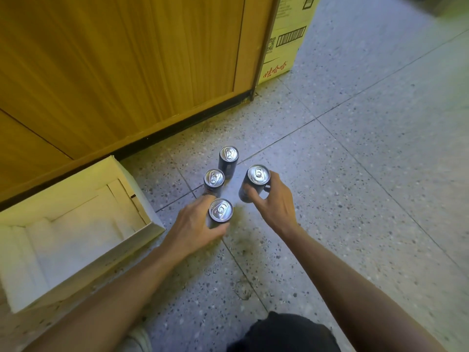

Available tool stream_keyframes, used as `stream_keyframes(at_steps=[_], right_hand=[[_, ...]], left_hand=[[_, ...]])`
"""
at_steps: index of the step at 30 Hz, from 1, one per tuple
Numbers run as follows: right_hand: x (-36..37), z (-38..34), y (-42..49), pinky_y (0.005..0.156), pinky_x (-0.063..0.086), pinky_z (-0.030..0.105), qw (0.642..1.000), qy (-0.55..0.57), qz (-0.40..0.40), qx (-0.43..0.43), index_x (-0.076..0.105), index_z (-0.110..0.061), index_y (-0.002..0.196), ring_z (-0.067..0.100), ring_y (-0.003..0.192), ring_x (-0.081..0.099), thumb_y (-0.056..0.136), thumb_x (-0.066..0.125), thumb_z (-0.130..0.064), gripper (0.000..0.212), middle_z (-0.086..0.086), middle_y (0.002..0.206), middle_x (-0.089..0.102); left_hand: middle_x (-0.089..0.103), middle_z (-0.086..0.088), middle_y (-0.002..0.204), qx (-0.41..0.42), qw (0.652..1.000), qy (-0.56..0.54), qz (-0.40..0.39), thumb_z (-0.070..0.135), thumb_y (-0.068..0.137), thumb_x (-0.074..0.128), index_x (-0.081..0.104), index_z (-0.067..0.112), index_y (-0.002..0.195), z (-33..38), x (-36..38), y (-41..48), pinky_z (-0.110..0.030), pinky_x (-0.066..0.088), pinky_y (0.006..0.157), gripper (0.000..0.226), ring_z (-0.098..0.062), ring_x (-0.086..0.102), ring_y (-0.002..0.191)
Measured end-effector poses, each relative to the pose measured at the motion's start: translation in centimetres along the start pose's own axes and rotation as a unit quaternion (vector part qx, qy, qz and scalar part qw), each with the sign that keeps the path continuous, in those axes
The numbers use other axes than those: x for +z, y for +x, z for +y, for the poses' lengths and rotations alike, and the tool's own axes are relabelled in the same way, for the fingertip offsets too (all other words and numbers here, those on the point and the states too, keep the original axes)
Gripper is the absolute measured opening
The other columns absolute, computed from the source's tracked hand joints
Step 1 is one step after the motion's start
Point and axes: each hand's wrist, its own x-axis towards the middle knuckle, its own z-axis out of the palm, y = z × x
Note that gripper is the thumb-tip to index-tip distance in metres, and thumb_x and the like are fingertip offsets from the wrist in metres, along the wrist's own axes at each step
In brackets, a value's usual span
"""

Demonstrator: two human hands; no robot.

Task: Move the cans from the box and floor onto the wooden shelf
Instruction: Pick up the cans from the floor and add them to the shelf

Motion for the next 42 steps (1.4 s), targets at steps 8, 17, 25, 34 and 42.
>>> stream_keyframes(at_steps=[8,17,25,34,42], right_hand=[[-13.9,-16.6,-4.0,0.084,0.057,0.037,0.999,0.001,-0.008,-0.034,0.054,-0.026,0.123,0.008,0.097,0.065,0.078,0.069,-0.059,0.058,-0.016,0.110,0.064],[-32.8,-44.3,-8.2,0.081,0.059,0.036,0.992,-0.012,-0.023,-0.126,0.053,-0.032,0.122,0.006,0.096,0.066,0.078,0.068,-0.058,0.053,-0.019,0.110,0.066],[-41.7,-63.9,-10.6,0.071,0.058,0.036,0.973,-0.017,-0.051,-0.226,0.058,-0.024,0.118,0.010,0.086,0.066,0.079,0.070,-0.056,0.051,-0.007,0.103,0.071],[-39.0,-78.4,-12.2,0.067,0.055,0.024,0.945,0.003,-0.088,-0.314,0.058,-0.022,0.119,0.003,0.086,0.064,0.080,0.066,-0.059,0.054,-0.013,0.103,0.068],[-33.2,-88.5,-13.5,0.071,0.060,0.030,0.917,0.018,-0.105,-0.385,0.059,-0.021,0.117,0.003,0.089,0.067,0.082,0.062,-0.064,0.055,-0.013,0.105,0.068]], left_hand=[[0.066,0.007,0.099,-0.021,0.998,-0.054,0.018,0.045,0.069,0.081,0.057,0.028,0.107,13.0,-17.3,-2.2,-0.041,0.057,0.073,0.048,-0.016,0.064,0.087],[0.064,0.008,0.101,-0.018,0.997,-0.029,0.074,0.043,0.068,0.083,0.059,0.026,0.108,34.0,-45.6,-6.2,-0.027,0.054,0.072,0.050,-0.009,0.061,0.090],[0.063,0.017,0.094,-0.031,0.991,-0.042,0.126,0.041,0.067,0.080,0.061,0.032,0.104,45.3,-64.5,-10.8,-0.015,0.050,0.067,0.042,0.002,0.060,0.085],[0.067,0.014,0.095,-0.073,0.977,-0.038,0.197,0.048,0.064,0.081,0.061,0.029,0.101,43.7,-78.3,-16.8,-0.036,0.059,0.074,0.046,-0.004,0.064,0.087],[0.069,0.014,0.095,-0.101,0.959,0.008,0.266,0.055,0.057,0.077,0.064,0.028,0.100,40.9,-88.4,-22.4,-0.037,0.059,0.074,0.053,-0.005,0.065,0.086]])
